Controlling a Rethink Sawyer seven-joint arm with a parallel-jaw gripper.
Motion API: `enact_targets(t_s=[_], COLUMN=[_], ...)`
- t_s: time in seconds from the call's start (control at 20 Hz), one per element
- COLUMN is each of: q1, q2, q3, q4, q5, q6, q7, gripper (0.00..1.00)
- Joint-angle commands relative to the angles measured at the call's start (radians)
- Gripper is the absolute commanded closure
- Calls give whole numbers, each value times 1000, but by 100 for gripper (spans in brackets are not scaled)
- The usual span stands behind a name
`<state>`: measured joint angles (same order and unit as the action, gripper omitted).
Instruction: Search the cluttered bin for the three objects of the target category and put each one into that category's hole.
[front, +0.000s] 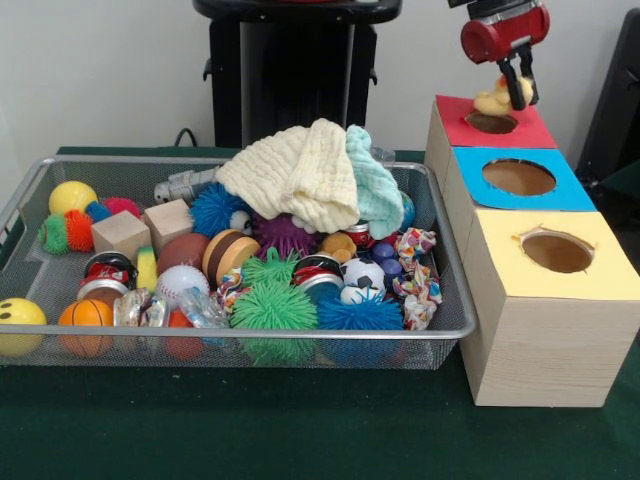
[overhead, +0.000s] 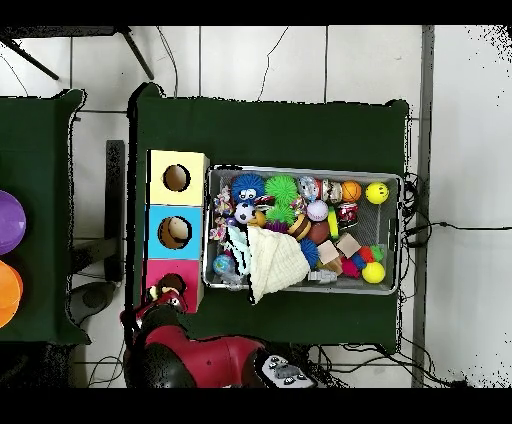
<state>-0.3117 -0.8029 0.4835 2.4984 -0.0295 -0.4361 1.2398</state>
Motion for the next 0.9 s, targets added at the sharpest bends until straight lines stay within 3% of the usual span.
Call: enact_targets(t_s=[0.05, 0.4, 0.45, 0.9], q1=[0, -2, -2, 5], q2=[12, 12, 12, 16], q3=[-42, -39, -40, -47], q4=[-163, -166, -167, -168], q5=[-14, -14, -14, -15], q6=[-50, -31, -31, -45], q7=[212, 213, 213, 215], gripper=[100, 100, 0, 0])
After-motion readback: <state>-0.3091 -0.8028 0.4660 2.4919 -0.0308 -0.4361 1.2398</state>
